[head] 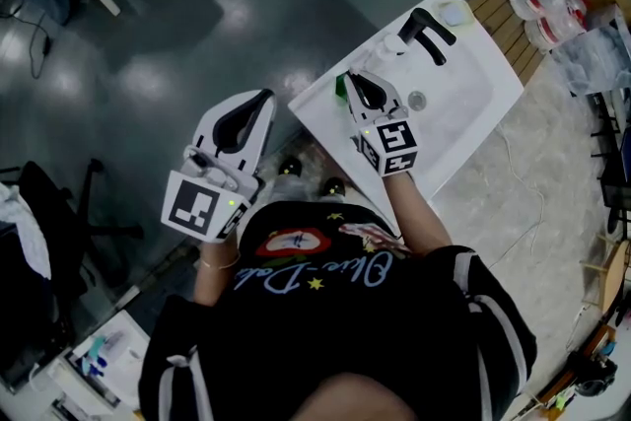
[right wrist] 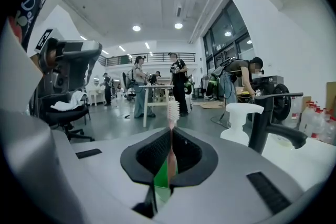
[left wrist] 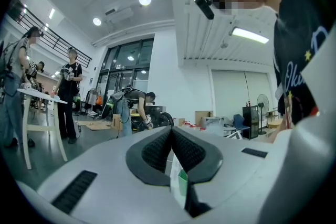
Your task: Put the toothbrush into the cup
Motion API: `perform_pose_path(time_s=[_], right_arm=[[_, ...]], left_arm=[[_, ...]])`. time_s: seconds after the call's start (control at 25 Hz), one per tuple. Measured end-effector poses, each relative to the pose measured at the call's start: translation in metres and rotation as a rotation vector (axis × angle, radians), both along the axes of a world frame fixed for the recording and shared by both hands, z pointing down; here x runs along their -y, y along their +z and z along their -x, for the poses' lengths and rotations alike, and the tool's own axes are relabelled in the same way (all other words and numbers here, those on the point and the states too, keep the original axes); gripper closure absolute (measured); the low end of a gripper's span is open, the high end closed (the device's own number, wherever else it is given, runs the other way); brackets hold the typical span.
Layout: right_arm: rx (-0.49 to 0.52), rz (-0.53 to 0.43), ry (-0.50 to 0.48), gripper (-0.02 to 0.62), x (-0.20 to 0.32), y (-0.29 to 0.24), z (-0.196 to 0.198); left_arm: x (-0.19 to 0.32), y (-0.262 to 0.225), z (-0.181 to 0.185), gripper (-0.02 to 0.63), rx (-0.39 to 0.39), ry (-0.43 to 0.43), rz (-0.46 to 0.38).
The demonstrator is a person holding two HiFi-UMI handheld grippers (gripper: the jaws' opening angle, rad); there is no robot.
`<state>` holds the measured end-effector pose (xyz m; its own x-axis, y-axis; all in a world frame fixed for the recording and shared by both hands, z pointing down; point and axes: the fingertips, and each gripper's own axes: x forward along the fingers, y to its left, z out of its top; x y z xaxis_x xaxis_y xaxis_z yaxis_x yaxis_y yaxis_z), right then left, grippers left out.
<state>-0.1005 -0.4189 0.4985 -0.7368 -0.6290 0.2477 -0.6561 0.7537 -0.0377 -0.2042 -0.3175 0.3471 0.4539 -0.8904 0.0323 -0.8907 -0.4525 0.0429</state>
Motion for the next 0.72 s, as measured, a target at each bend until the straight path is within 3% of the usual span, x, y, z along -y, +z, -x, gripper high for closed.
perform_pose_path(time_s=[0.72], right_arm=[[-0.010,0.022,0.060,0.589,0.007,0.002,0.007]], left_arm=[[-0.009,-0.002,0.023,0.607,-0.001,-0.040,-0.012]])
